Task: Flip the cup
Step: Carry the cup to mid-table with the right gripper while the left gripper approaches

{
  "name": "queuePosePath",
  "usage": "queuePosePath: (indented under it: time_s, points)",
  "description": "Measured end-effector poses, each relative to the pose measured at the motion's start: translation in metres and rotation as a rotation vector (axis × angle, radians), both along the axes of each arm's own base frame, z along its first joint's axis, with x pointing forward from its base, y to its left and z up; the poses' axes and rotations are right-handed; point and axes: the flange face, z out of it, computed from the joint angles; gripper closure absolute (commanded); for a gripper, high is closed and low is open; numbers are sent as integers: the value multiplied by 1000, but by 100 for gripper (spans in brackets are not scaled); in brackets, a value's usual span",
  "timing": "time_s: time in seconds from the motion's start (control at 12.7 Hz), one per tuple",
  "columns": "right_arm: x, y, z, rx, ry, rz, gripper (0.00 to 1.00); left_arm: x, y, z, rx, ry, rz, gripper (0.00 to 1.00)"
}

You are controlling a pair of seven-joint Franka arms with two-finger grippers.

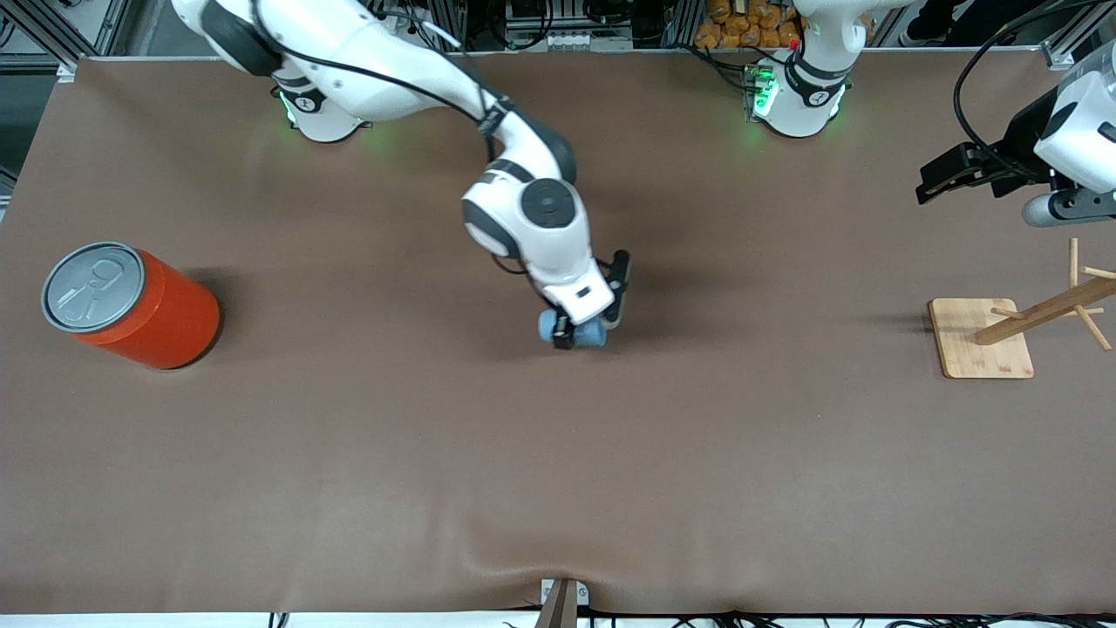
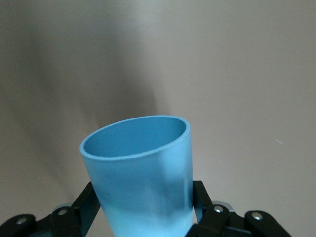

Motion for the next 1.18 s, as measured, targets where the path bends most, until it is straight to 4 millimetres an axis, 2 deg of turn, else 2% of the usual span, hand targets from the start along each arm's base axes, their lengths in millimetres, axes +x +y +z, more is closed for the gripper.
queuePosePath:
  time_s: [0.16,0.24,0.39,0.63,0.71,0.79,0.87,1.02,1.18]
  points:
    - [-15,18,-23,-18,3,32,92,4,2,-18,-41,43,10,0]
    - [-20,24,-31,-26,3,43,92,7,6,-34,-90,81,28,0]
    - [-27,32,-40,-39,-1,58,92,17,25,-75,-209,174,90,0]
    - [-34,36,-47,-48,-2,62,88,33,57,-149,-390,321,190,0]
    - [-35,37,-50,-57,-9,63,80,38,58,-171,-442,365,208,0]
    - [-35,37,-52,-62,-16,67,65,43,56,-194,-504,410,227,0]
    - [-36,38,-52,-65,-20,70,1,49,54,-217,-566,453,248,0]
    - [-36,37,-54,-71,-21,69,0,56,53,-264,-637,478,256,0]
    - [-31,35,-54,-73,-26,63,0,55,46,-305,-713,441,255,0]
